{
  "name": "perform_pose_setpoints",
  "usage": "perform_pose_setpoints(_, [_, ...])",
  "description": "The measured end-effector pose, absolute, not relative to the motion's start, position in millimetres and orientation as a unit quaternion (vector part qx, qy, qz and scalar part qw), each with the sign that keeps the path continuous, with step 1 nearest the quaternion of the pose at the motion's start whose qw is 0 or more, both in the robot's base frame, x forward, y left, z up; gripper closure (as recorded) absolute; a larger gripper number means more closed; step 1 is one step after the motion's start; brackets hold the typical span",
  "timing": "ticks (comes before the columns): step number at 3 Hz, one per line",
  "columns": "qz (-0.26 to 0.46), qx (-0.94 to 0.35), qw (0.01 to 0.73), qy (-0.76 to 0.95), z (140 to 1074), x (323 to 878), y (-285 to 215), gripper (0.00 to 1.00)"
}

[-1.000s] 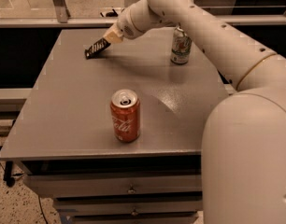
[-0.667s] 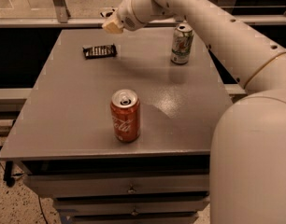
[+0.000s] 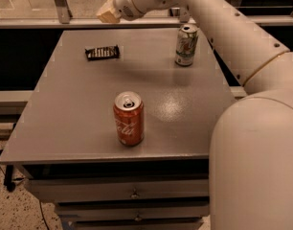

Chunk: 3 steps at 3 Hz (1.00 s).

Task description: Pick rxbar chocolate

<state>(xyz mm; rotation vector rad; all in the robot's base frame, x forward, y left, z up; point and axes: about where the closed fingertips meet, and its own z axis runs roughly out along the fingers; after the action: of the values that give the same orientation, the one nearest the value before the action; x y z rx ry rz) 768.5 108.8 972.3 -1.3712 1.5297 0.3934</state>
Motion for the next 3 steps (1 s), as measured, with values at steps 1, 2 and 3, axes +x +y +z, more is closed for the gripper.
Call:
perform_pose_setpoints(1, [0.182,-0.563,0.492,0.638,956.7,772.4,116.7,0.59])
perform_pose_setpoints(2, [0.199,-0.558,0.475,0.650,933.4,774.9,123.0,0.36])
perform_pose_setpoints(3, [0.207,-0.551,0.459,0.666,912.9,772.6,121.3,0.13])
